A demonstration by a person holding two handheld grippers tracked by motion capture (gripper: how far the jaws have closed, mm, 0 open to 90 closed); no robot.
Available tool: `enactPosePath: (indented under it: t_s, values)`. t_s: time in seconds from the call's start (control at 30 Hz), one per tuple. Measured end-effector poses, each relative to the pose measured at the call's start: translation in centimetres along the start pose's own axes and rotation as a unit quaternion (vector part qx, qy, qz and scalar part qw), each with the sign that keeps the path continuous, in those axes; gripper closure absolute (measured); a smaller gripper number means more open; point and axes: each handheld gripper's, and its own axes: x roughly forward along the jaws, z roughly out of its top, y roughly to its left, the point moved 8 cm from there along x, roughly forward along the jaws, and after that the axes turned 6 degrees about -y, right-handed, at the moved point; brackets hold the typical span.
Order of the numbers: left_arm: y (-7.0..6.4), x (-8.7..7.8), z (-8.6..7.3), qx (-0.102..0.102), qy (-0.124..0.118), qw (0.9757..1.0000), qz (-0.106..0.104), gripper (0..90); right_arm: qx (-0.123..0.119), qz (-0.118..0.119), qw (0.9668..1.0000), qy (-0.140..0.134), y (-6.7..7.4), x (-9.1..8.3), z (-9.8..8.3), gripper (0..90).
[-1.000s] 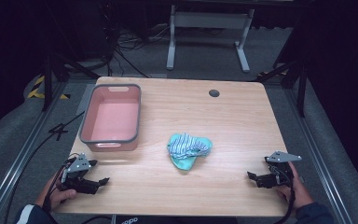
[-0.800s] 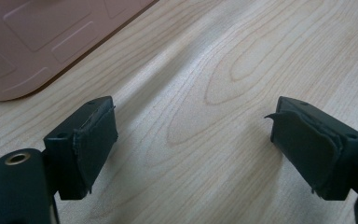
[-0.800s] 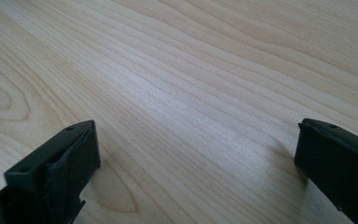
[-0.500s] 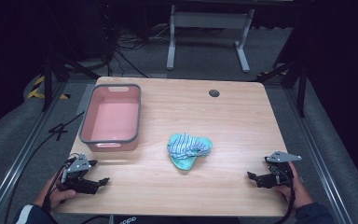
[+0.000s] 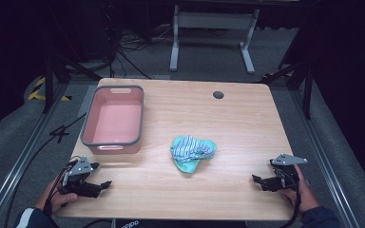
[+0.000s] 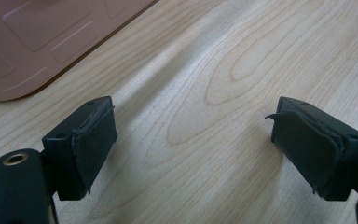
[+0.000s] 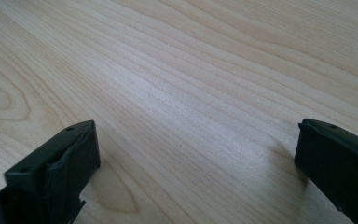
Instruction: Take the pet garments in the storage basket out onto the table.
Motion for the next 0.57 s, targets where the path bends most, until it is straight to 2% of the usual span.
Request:
enactPosePath:
  t_s: [0.57]
  values:
    - [0.06, 0.17, 0.07, 0.002, 0.002, 1.0, 0.0, 11.8, 0.001, -0.001, 1.0, -0.001, 0.01, 0.02, 0.01, 0.4]
